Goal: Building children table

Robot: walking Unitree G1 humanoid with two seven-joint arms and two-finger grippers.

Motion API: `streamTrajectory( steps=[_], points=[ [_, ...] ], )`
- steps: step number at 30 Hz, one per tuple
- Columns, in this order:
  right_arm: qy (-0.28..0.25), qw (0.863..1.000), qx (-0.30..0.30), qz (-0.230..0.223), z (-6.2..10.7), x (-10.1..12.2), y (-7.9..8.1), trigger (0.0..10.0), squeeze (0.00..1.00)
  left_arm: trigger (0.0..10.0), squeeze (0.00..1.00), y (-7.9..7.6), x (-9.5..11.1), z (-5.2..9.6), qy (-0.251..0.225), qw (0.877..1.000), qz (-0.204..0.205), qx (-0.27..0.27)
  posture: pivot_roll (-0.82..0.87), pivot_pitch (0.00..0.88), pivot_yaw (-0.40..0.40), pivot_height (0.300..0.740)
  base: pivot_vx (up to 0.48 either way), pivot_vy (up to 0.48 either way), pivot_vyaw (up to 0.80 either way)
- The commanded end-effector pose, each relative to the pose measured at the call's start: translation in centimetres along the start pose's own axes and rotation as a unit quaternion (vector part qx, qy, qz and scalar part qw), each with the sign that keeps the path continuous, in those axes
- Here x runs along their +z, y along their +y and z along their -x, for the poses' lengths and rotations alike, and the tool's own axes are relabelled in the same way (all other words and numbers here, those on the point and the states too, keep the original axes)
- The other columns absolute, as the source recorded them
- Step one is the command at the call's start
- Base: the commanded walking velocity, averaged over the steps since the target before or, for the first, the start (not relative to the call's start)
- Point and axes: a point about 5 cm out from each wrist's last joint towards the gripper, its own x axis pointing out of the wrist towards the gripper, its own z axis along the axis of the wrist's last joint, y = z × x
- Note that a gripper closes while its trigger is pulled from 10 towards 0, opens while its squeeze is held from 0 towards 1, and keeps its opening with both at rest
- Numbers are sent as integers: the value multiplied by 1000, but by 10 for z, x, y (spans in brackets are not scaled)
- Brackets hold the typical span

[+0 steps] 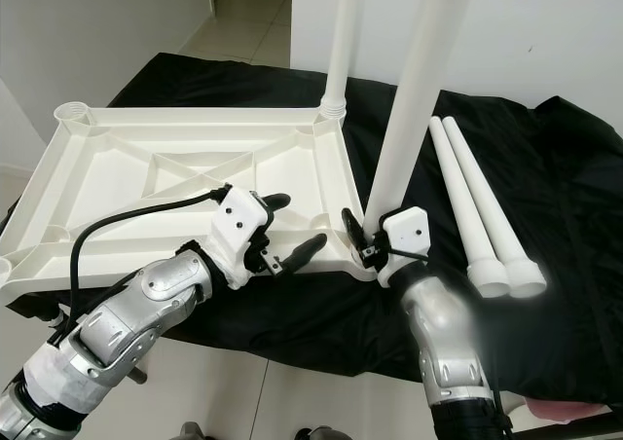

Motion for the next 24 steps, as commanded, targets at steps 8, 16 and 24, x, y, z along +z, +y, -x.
streamTrajectory(
  steps=[8,16,24],
  points=[
    [50,998,28,-36,9,-25,16,10000,0,10000,0,-11,6,-1,-12,994,-11,-110,5,119,-28,740,0,0,0],
    [82,992,-7,-100,1,-29,7,10000,0,10000,0,-11,7,-1,-12,993,-13,-113,5,121,-24,740,0,0,0],
    [104,986,-15,-132,-2,-31,4,10000,0,10000,0,-11,7,-1,-12,993,-14,-114,8,121,-26,740,0,0,0]
  ],
)
